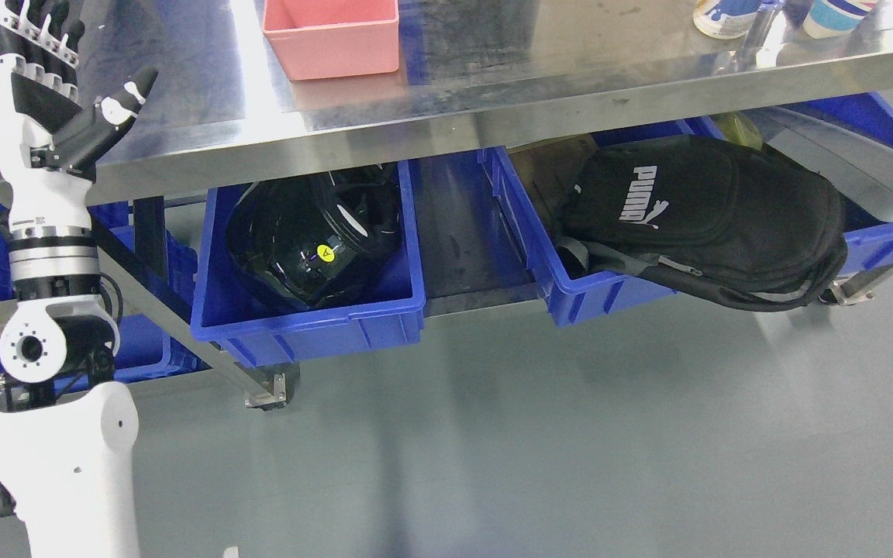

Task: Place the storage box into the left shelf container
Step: 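Raise the left hand and reach toward the pink box on the table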

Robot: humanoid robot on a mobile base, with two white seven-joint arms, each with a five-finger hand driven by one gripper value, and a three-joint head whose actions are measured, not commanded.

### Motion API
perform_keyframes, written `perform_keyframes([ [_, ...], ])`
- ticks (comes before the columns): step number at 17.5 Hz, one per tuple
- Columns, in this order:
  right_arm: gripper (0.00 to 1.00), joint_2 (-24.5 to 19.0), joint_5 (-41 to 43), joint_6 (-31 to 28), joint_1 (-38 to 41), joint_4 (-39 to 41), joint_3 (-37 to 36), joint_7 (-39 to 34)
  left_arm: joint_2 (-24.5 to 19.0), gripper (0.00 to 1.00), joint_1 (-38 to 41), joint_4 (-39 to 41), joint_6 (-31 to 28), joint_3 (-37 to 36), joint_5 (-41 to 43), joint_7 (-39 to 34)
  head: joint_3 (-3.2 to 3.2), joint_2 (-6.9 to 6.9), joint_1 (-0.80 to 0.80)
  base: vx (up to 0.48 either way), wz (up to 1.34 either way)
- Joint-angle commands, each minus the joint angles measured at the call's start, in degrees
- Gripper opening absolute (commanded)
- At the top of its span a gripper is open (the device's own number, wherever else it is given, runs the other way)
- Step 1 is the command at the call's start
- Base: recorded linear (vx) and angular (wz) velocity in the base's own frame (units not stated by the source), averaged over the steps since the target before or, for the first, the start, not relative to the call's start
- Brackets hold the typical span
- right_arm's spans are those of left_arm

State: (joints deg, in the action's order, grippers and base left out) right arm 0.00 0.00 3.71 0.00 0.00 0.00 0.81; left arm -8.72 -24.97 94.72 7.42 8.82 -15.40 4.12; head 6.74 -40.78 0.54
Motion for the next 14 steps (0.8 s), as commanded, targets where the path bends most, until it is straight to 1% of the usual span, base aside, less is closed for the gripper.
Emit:
perform_keyframes([
  [1,1.0,1.0,0.09,-0.02,-0.44,1.0,-0.18,-0.11,-0.77,1.0,0.62,0.81,-0.04,1.73,0.02,0.19,0.0,0.0,0.0,0.0,0.0],
  [3,1.0,1.0,0.09,-0.02,-0.44,1.0,-0.18,-0.11,-2.17,1.0,0.54,0.64,-0.04,1.73,0.02,0.28,0.0,0.0,0.0,0.0,0.0],
  [4,1.0,1.0,0.09,-0.02,-0.44,1.0,-0.18,-0.02,-4.01,1.0,-0.16,0.38,-0.04,1.73,0.02,0.54,0.0,0.0,0.0,0.0,0.0],
  [5,1.0,1.0,0.09,-0.02,-0.44,1.0,-0.18,-0.02,-6.46,1.0,-1.38,-0.41,-0.04,1.47,0.02,2.89,0.0,0.0,0.0,0.0,0.0],
  [6,1.0,1.0,0.09,-0.02,-0.44,1.0,-0.18,-0.02,-10.58,1.0,-4.01,-2.42,-0.21,1.29,0.11,11.09,0.0,0.0,0.0,0.0,0.0],
  [7,1.0,1.0,0.09,-0.02,-0.44,1.0,-0.18,-0.02,-15.49,1.0,-7.34,-5.92,-0.21,0.94,0.46,23.44,0.0,0.0,0.0,0.0,0.0],
  [8,1.0,1.0,0.09,-0.02,-0.44,1.0,-0.18,-0.11,-19.98,1.0,-11.11,-9.26,-0.21,-0.37,3.07,31.92,0.0,0.0,0.0,0.0,0.0],
  [9,1.0,1.0,0.09,-0.02,-0.44,1.0,-0.18,-0.11,-22.02,1.0,-13.41,-10.68,-0.21,-2.03,5.36,34.01,0.0,0.0,0.0,0.0,0.0],
  [10,1.0,1.0,0.09,-0.02,-0.44,1.0,-0.18,-0.02,-23.7,1.0,-15.61,-12.27,-0.21,-5.1,8.16,34.72,0.0,0.0,0.0,0.0,0.0],
  [11,1.0,1.0,0.09,-0.02,-0.44,1.0,-0.18,-0.02,-26.15,1.0,-17.72,-13.85,-0.21,-9.82,11.67,34.99,0.0,0.0,0.0,0.0,0.0],
  [12,1.0,1.0,0.09,-0.02,-0.44,1.0,-0.18,-0.11,-29.57,1.0,-20.88,-14.82,-0.21,-16.4,13.8,35.08,0.0,0.0,0.0,0.0,0.0],
  [13,1.0,1.0,0.09,-0.02,-0.44,1.0,-0.18,-0.11,-31.08,1.0,-24.82,-15.79,-0.21,-21.95,14.17,35.52,0.0,0.0,0.0,0.0,0.0],
  [14,1.0,1.0,0.09,-0.02,-0.44,1.0,-0.18,-0.02,-30.92,1.0,-27.91,-18.06,-0.21,-25.05,14.52,36.91,0.0,0.01,0.0,0.0,0.0],
])
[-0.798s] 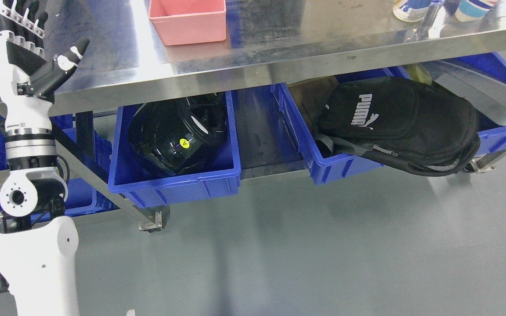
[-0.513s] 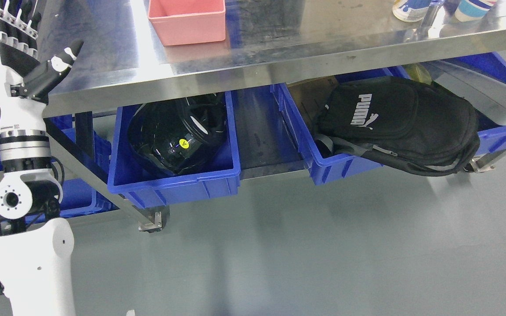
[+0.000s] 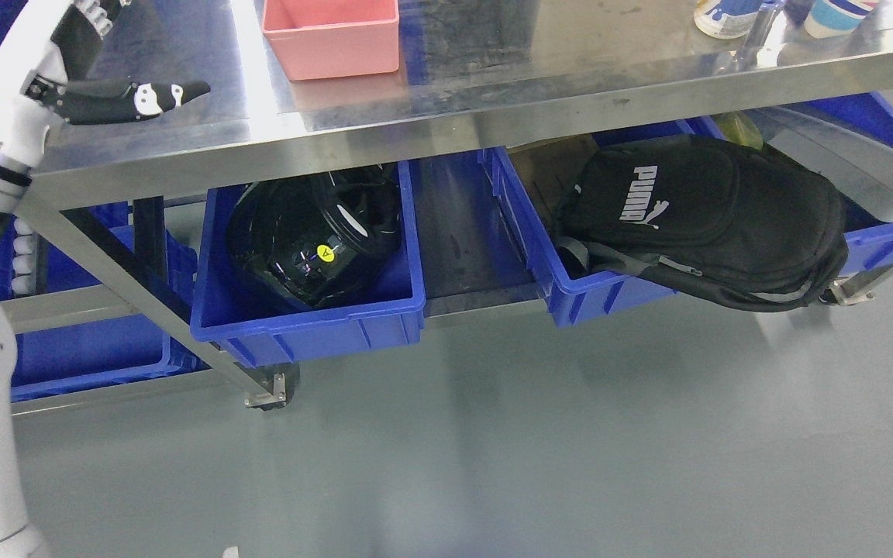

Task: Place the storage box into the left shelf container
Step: 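Raise the left hand and reach toward the pink box on the table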

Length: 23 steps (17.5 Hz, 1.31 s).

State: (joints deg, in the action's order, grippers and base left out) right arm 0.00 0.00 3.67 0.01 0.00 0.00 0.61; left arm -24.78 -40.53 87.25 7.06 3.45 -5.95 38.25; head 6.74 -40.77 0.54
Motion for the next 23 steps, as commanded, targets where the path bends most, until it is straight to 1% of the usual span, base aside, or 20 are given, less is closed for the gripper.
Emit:
perform_keyframes([
  [1,1.0,1.0,0.09,0.02,-0.45,1.0,-0.18,0.18,-14.34,1.0,-14.3,-12.17,0.15,-20.93,5.33,4.02,0.0,0.0,0.0,0.0,0.0],
  [3,1.0,1.0,0.09,0.02,-0.45,1.0,-0.18,0.09,-11.1,1.0,-17.2,-14.9,0.15,-23.48,6.91,6.39,0.0,0.01,0.0,0.0,0.0],
  [5,1.0,1.0,0.09,0.02,-0.45,1.0,-0.18,0.09,-7.58,1.0,-18.53,-17.71,0.15,-25.77,11.72,9.64,0.0,0.01,0.0,0.0,0.0],
  [7,1.0,1.0,0.09,0.02,-0.45,1.0,-0.18,0.09,-3.11,0.99,-19.59,-21.75,0.15,-26.22,16.21,9.74,0.0,0.01,0.0,0.0,0.0],
  [13,1.0,1.0,0.09,0.02,-0.45,1.0,-0.18,0.18,3.24,0.96,-23.36,-26.95,0.15,-26.48,17.9,9.66,0.0,0.01,0.0,0.0,0.0],
  [15,1.0,1.0,0.09,0.02,-0.45,1.0,-0.18,0.09,5.96,0.96,-25.03,-29.75,0.15,-27.62,18.34,9.66,0.0,0.01,0.0,0.0,0.0],
  [19,1.0,1.0,0.09,0.02,-0.45,1.0,-0.18,0.09,11.76,0.96,-29.69,-38.36,0.15,-28.33,24.13,9.66,0.0,0.01,0.0,0.0,0.0],
  [23,1.0,1.0,0.09,0.02,-0.45,1.0,-0.18,0.09,15.46,0.95,-32.33,-44.61,0.15,-28.33,28.0,10.01,0.0,0.01,0.0,0.0,0.0],
])
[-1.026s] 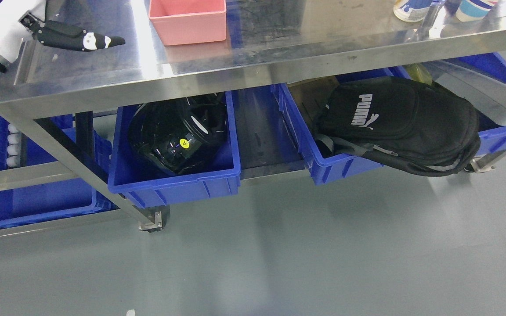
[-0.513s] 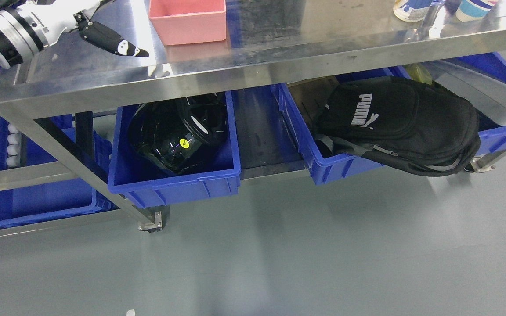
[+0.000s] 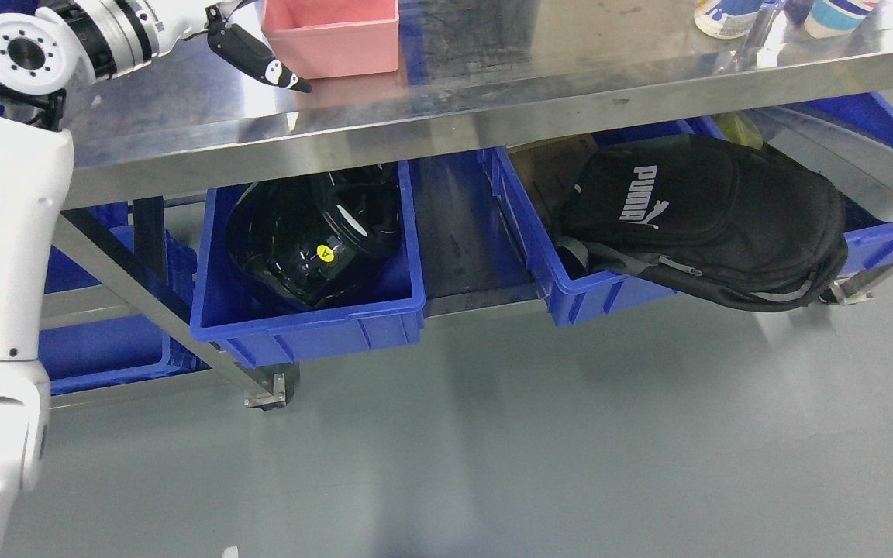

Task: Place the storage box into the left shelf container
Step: 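Grasp the pink box with the left hand fingers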

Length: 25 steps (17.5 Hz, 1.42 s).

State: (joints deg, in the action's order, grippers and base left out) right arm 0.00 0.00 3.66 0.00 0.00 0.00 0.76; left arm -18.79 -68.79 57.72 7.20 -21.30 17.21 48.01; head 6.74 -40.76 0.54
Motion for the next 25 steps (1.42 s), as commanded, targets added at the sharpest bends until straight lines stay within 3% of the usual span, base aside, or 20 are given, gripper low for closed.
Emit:
perform_keyframes([
  [1,1.0,1.0,0.09,0.03,-0.44,1.0,-0.18,-0.05,10.34,0.95,-4.24,-16.31,0.01,-3.57,5.63,0.33,0.0,0.0,0.0,0.0,0.0],
  [9,1.0,1.0,0.09,0.03,-0.44,1.0,-0.18,-0.05,13.34,0.79,-6.27,-24.58,0.01,-2.69,9.68,0.41,0.0,0.0,0.0,0.0,0.0],
  [13,1.0,1.0,0.09,0.03,-0.44,1.0,-0.18,-0.05,13.43,0.61,-6.27,-24.76,0.18,-0.95,9.68,0.5,0.0,0.0,0.0,-0.003,0.04],
  [16,1.0,1.0,0.09,0.03,-0.44,1.0,-0.18,-0.05,14.66,0.37,-6.27,-24.5,2.11,4.67,9.68,0.5,0.0,0.0,0.0,-0.008,0.05],
  [17,1.0,1.0,0.09,0.03,-0.44,1.0,-0.18,-0.05,14.66,0.23,-6.35,-24.41,4.47,6.6,9.68,0.5,0.0,0.0,0.0,-0.016,0.06],
  [19,1.0,1.0,0.09,0.03,-0.44,1.0,-0.18,-0.05,14.66,0.04,-6.35,-24.41,7.64,11.25,9.68,0.5,0.0,0.0,0.0,-0.016,0.05],
  [25,1.0,1.0,0.09,0.03,-0.44,1.0,-0.18,0.03,14.66,0.0,-7.23,-23.01,14.06,22.51,9.33,0.06,0.0,0.0,0.0,-0.004,0.03],
])
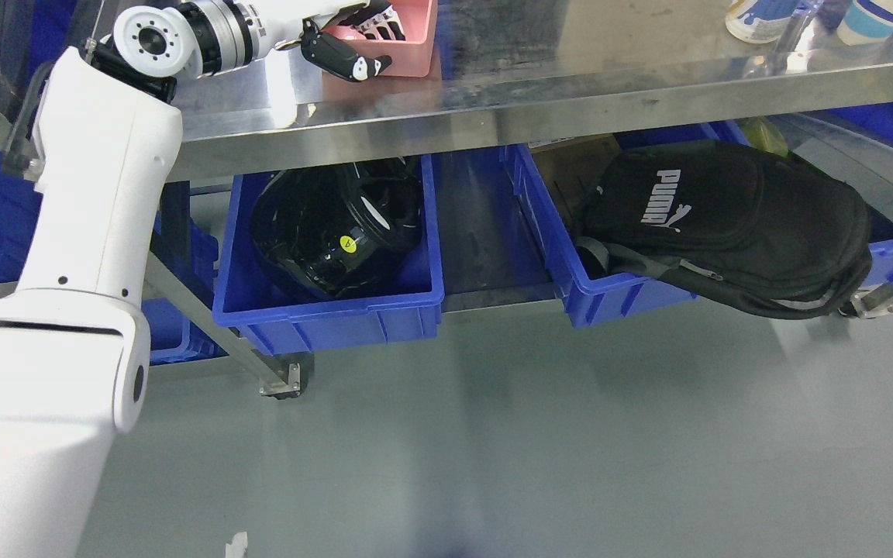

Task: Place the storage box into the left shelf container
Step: 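Grasp the pink box with the left hand fingers, then lift the pink box off the table with the left hand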

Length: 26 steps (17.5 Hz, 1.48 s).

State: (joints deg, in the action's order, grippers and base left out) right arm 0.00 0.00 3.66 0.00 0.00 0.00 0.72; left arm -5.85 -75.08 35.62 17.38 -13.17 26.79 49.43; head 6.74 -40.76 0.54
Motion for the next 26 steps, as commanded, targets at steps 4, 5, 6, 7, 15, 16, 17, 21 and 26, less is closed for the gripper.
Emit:
perform_keyframes([
  [4,1.0,1.0,0.09,0.03,-0.44,1.0,-0.18,0.07,4.85,0.01,-0.42,1.21,6.78,23.78,-1.82,-1.7,0.0,0.0,0.0,0.0,-0.01],
  [5,1.0,1.0,0.09,0.03,-0.44,1.0,-0.18,-0.02,4.85,0.0,-0.16,1.21,8.01,26.33,-3.74,-1.79,0.0,0.0,0.0,0.01,-0.07],
  [6,1.0,1.0,0.09,0.03,-0.44,1.0,-0.18,-0.02,4.85,0.0,0.28,1.21,8.8,27.75,-6.03,-1.79,0.0,0.0,0.0,0.01,-0.07],
  [7,1.0,1.0,0.09,0.03,-0.44,1.0,-0.18,0.07,4.85,0.0,1.24,1.21,9.42,28.37,-9.09,-1.88,0.0,0.0,0.0,0.0,-0.06],
  [15,1.0,1.0,0.09,0.03,-0.44,1.0,-0.18,0.07,4.85,0.01,12.92,13.57,14.43,25.75,-41.0,-8.63,0.0,0.0,0.0,0.0,-0.02],
  [16,1.0,1.0,0.09,0.03,-0.44,1.0,-0.18,-0.02,4.85,0.02,14.85,16.9,14.44,24.79,-43.03,-10.21,0.0,0.0,0.0,0.0,0.0],
  [17,1.0,1.0,0.09,0.03,-0.44,1.0,-0.18,-0.02,4.85,0.04,17.66,21.11,14.61,22.6,-45.57,-12.06,0.0,0.0,0.0,0.0,0.0],
  [21,1.0,1.0,0.09,0.03,-0.44,1.0,-0.18,-0.02,4.85,0.04,31.36,40.61,14.0,10.49,-48.76,-25.3,0.0,0.0,0.0,-0.002,0.02],
  [26,1.0,1.0,0.09,0.03,-0.44,1.0,-0.18,-0.02,4.85,0.03,49.37,60.5,11.8,-2.19,-48.68,-27.03,0.0,0.0,0.0,-0.041,0.17],
])
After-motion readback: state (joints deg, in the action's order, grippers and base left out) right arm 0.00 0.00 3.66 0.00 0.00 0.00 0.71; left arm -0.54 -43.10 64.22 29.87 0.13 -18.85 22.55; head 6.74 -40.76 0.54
